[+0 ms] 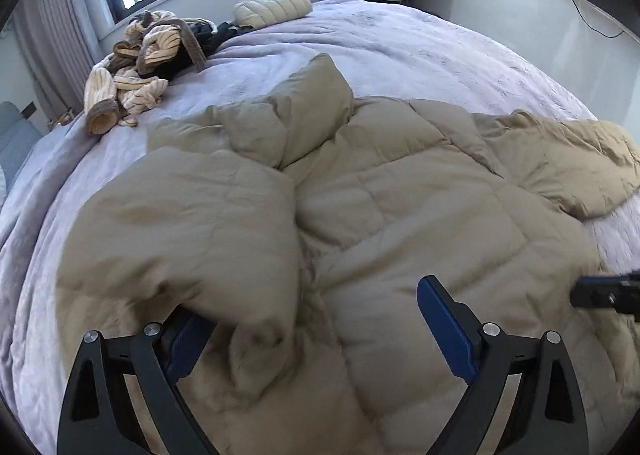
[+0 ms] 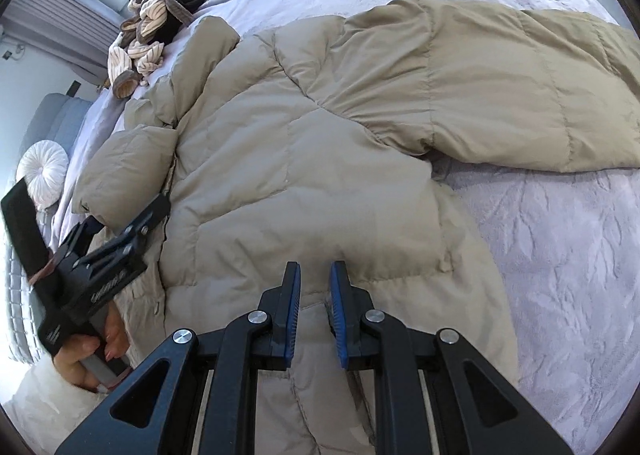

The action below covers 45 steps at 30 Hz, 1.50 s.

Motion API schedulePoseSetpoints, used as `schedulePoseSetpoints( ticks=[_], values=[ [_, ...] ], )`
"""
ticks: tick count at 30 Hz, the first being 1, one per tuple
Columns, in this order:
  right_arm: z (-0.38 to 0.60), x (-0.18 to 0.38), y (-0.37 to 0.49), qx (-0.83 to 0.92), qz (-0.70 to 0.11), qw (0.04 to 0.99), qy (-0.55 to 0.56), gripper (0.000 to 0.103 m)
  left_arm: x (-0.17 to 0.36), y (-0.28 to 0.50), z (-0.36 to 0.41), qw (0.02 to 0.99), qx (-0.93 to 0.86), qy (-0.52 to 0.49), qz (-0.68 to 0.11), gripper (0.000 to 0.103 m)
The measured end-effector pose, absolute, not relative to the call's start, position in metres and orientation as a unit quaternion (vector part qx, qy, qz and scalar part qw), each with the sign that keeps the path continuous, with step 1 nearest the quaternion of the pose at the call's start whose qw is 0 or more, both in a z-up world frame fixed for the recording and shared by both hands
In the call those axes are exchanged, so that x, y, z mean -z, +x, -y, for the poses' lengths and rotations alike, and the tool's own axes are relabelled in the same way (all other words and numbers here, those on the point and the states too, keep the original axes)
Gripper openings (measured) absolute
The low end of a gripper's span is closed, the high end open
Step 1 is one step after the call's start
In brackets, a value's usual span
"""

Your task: Fold large clothes

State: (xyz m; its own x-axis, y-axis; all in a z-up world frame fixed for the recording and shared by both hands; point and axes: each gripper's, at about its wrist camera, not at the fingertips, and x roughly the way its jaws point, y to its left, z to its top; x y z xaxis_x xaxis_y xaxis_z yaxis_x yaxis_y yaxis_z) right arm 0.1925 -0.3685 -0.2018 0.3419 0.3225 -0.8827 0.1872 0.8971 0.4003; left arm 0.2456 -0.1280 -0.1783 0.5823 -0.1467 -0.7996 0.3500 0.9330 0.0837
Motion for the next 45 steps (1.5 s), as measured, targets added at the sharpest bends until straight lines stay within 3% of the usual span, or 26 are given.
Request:
schedulePoseSetpoints(
  ticks=[3,4,6,7,13,19,20,22,23,27,32,35,37,39,45],
  values=[
    [0.355,0.192,0.193,-0.042,-0.566,0.796,0.209,0.019,0.167,0.233,0.098,0.891,0.134,0.101,-0.422,0.096],
    [0.349,0.187,0.192,-0.045,-0.563,0.8,0.203,0.024,0.163,0.227,0.082,0.895,0.12,0.095,-0.418,0.096],
    [0.326,0.174,0.198,-0.053,-0.554,0.813,0.174,0.078,0.155,0.216,0.037,0.905,0.066,0.077,-0.413,0.096],
    [0.314,0.167,0.201,-0.059,-0.546,0.82,0.162,0.085,0.154,0.216,0.021,0.905,0.052,0.07,-0.416,0.096],
    [0.201,0.131,0.239,-0.122,-0.501,0.857,0.017,0.085,0.188,0.213,-0.08,0.876,-0.063,0.069,-0.473,0.096],
    [0.101,0.151,0.269,-0.095,-0.453,0.862,-0.209,0.085,0.219,0.231,-0.09,0.871,-0.082,0.061,-0.481,0.096],
    [0.095,0.153,0.276,-0.081,-0.444,0.863,-0.225,0.079,0.217,0.235,-0.092,0.877,-0.098,0.053,-0.467,0.096],
    [0.097,0.148,0.285,-0.069,-0.432,0.873,-0.215,0.035,0.217,0.241,-0.105,0.879,-0.133,0.017,-0.458,0.096],
    [0.106,0.142,0.289,-0.06,-0.431,0.882,-0.183,0.006,0.218,0.242,-0.115,0.876,-0.142,-0.005,-0.461,0.096],
    [0.173,0.132,0.292,-0.033,-0.448,0.893,0.019,0.008,0.227,0.242,-0.143,0.871,-0.158,-0.043,-0.464,0.096],
    [0.261,0.196,0.29,0.007,-0.515,0.82,0.25,0.009,0.227,0.236,-0.143,0.871,-0.138,-0.05,-0.468,0.096],
    [0.297,0.227,0.274,0.0,-0.508,0.769,0.388,0.021,0.223,0.231,-0.15,0.866,-0.104,-0.057,-0.485,0.096],
    [0.303,0.226,0.264,-0.004,-0.502,0.76,0.412,0.032,0.216,0.222,-0.158,0.861,-0.07,-0.06,-0.5,0.096],
    [0.303,0.218,0.255,-0.021,-0.507,0.759,0.407,0.051,0.203,0.209,-0.167,0.861,-0.021,-0.07,-0.504,0.096],
    [0.286,0.207,0.229,-0.065,-0.53,0.748,0.394,0.054,0.177,0.251,-0.192,0.846,0.071,-0.168,-0.501,0.096]
  ],
)
